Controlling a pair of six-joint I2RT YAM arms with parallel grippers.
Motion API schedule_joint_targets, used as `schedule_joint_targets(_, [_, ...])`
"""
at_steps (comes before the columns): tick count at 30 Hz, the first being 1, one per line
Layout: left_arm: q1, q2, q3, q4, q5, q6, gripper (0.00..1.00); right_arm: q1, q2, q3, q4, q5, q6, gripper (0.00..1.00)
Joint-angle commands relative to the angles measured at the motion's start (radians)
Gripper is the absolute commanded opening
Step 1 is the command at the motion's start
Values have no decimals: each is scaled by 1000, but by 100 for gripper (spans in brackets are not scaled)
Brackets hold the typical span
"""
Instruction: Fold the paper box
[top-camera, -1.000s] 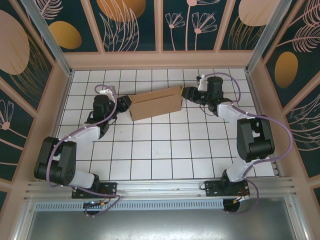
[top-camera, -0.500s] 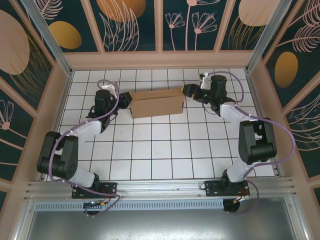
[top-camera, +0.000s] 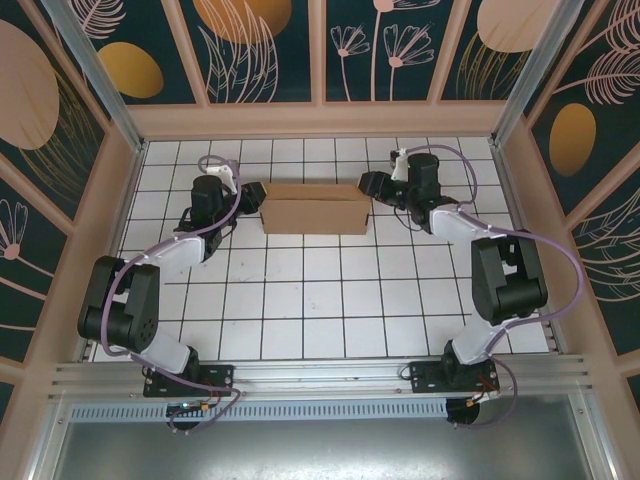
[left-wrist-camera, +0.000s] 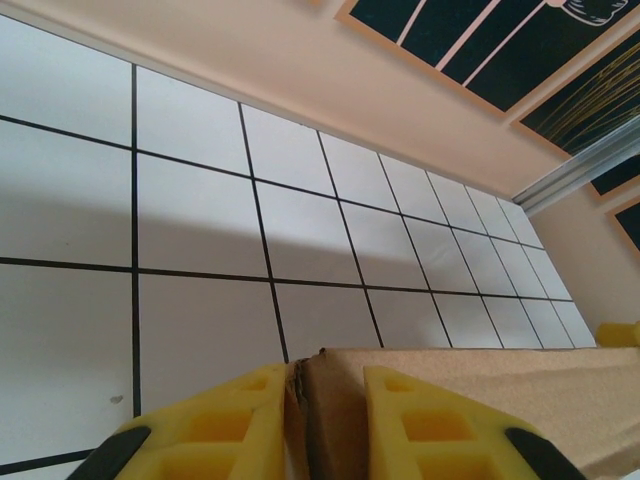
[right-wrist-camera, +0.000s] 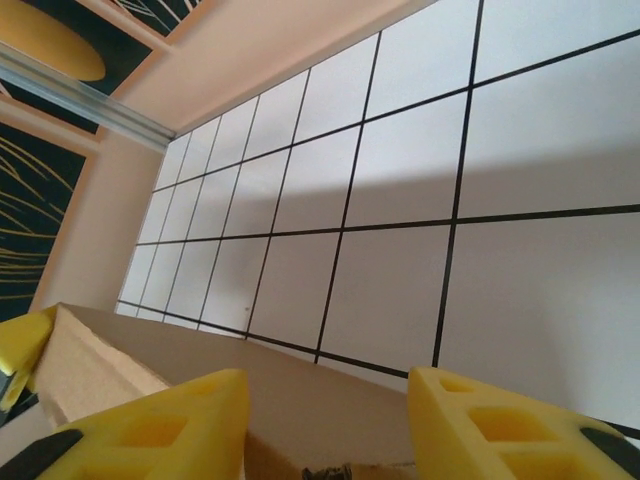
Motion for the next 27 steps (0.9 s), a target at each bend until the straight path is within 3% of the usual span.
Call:
schedule_joint_targets(1, [-6, 59, -59, -114, 27, -11, 21, 56, 2, -102, -12, 157, 4, 46])
schedule_joint_targets(9, [-6, 86, -91, -82, 33, -24, 18, 75, 74, -172, 67, 159, 58, 38])
schedule_joint_targets(18, [-29, 20, -106, -19, 73, -51, 13, 98, -40, -210, 89, 139, 22, 22])
schedule_joint_targets(27, [-98, -96, -249, 76, -5, -110, 9, 132, -144, -371, 231, 214, -24, 18])
